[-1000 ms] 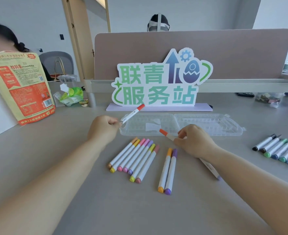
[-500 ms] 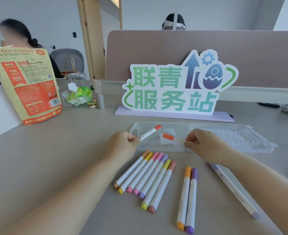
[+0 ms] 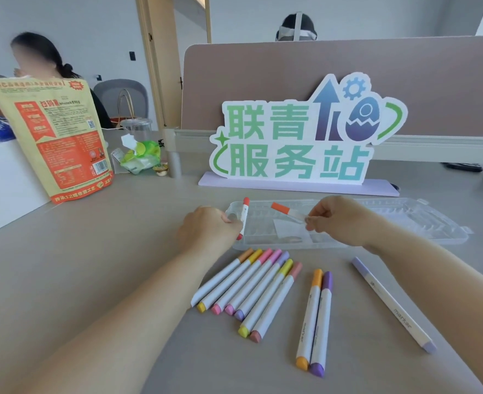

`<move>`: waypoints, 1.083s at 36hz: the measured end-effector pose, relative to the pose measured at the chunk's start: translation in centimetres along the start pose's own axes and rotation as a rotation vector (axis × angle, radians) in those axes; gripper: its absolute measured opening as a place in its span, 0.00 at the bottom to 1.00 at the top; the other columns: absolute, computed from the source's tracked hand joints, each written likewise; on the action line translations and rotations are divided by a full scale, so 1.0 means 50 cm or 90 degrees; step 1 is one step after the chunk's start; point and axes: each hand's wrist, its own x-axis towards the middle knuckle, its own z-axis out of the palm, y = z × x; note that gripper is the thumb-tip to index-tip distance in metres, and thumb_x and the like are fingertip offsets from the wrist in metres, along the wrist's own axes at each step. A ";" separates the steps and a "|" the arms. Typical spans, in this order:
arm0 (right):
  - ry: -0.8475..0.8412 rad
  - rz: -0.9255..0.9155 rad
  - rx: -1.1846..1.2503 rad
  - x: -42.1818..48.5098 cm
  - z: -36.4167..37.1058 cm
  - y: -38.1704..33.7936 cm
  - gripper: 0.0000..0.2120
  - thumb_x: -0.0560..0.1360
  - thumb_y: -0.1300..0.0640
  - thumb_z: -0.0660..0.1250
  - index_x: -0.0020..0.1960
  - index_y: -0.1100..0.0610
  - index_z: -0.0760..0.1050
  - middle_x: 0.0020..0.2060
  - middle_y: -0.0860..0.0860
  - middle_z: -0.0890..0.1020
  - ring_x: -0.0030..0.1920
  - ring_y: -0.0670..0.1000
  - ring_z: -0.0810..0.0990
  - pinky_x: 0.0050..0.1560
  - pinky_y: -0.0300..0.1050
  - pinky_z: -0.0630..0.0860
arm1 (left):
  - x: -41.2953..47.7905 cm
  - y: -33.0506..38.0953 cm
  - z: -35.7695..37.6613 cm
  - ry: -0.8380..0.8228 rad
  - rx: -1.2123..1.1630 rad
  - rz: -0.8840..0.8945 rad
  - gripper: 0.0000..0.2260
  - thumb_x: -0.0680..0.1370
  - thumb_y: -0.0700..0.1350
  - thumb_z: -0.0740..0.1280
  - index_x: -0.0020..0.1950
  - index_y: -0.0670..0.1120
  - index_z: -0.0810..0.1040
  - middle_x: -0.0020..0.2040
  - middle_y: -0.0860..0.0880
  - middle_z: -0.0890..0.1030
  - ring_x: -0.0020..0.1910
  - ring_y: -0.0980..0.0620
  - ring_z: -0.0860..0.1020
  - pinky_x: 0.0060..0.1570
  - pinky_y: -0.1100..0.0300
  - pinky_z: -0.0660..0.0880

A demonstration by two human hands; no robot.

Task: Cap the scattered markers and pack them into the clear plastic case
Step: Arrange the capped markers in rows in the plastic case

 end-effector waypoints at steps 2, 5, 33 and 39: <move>-0.008 -0.001 -0.007 0.010 0.004 -0.005 0.09 0.78 0.55 0.62 0.41 0.53 0.77 0.47 0.57 0.82 0.39 0.52 0.74 0.39 0.43 0.69 | 0.006 0.006 0.001 0.001 0.028 0.004 0.22 0.70 0.51 0.69 0.19 0.46 0.67 0.29 0.53 0.75 0.37 0.46 0.73 0.33 0.59 0.67; -0.014 0.007 0.004 0.024 0.010 -0.013 0.09 0.78 0.55 0.62 0.42 0.55 0.78 0.48 0.58 0.82 0.41 0.52 0.74 0.40 0.43 0.70 | 0.014 0.011 0.004 -0.012 0.077 0.019 0.19 0.70 0.53 0.69 0.22 0.47 0.71 0.36 0.53 0.80 0.46 0.45 0.77 0.46 0.55 0.74; 0.056 0.079 0.014 0.086 0.095 -0.066 0.14 0.76 0.55 0.62 0.49 0.64 0.81 0.32 0.52 0.75 0.29 0.50 0.69 0.32 0.39 0.66 | 0.029 -0.028 -0.017 -0.174 0.307 0.364 0.19 0.81 0.57 0.53 0.71 0.58 0.67 0.71 0.58 0.69 0.71 0.54 0.64 0.68 0.53 0.59; 0.047 0.065 0.040 0.095 0.104 -0.078 0.13 0.74 0.56 0.63 0.38 0.62 0.83 0.29 0.53 0.80 0.30 0.51 0.75 0.36 0.41 0.73 | 0.035 -0.036 -0.014 -0.198 0.243 0.343 0.19 0.81 0.56 0.55 0.72 0.58 0.66 0.72 0.58 0.67 0.70 0.54 0.65 0.67 0.55 0.62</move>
